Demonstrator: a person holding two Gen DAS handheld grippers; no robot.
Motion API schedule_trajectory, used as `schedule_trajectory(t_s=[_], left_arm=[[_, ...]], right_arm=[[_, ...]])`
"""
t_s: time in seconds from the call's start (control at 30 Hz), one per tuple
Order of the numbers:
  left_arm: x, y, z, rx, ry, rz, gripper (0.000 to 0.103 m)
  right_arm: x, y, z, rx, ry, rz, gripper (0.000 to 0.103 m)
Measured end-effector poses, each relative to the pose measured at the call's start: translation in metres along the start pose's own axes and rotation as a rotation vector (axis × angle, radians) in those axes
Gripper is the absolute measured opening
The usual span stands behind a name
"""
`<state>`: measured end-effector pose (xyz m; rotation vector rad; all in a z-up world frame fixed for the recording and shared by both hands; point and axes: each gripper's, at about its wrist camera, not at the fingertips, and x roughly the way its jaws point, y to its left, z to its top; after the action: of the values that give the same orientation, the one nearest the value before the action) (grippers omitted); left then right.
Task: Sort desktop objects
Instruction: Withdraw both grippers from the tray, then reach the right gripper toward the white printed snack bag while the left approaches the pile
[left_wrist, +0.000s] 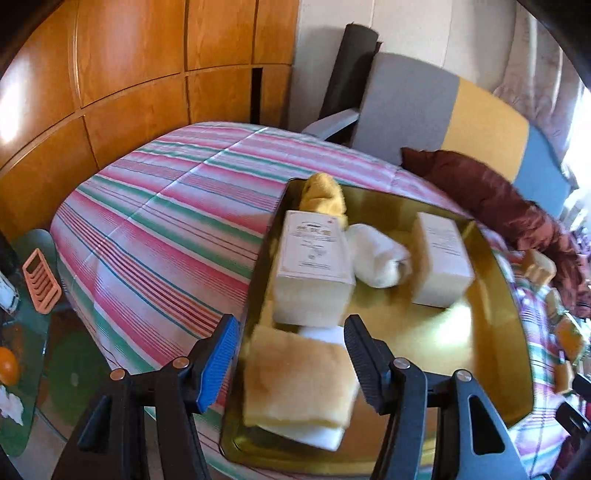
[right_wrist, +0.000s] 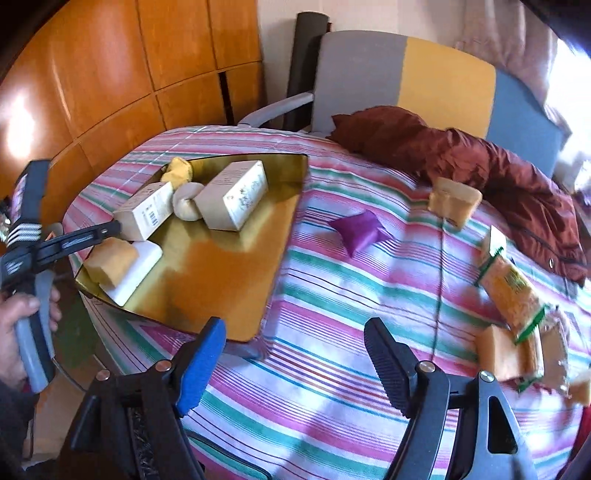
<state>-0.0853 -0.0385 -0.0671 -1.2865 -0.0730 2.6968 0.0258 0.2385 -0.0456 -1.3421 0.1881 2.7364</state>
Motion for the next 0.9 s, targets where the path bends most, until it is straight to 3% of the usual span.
schedule_trajectory(t_s=[0.23, 0.47, 0.7, 0.9], left_arm=[[-0.027, -0.019, -0.004, 0.011, -0.036, -0.145, 0.060], [-0.039, -0.065, -0.004, 0.115, -0.008, -0.294, 0.061], [-0.042, -0.099, -0.004, 0.200, 0.020, -0.338, 0.061], [-0.042, -0.120, -0.002, 0.230, 0.038, -0.395, 0.061]], right_arm=[[-0.010, -0.030, -0.009, 0.089, -0.019, -0.004, 0.078], [-0.025, -0.070, -0.019, 0.206, -0.006, -0.028, 0.078], [-0.061, -0.155, -0.032, 0.437, -0.018, -0.089, 0.078], [-0.082, -0.252, -0.055, 0.778, -0.030, -0.114, 0.085]])
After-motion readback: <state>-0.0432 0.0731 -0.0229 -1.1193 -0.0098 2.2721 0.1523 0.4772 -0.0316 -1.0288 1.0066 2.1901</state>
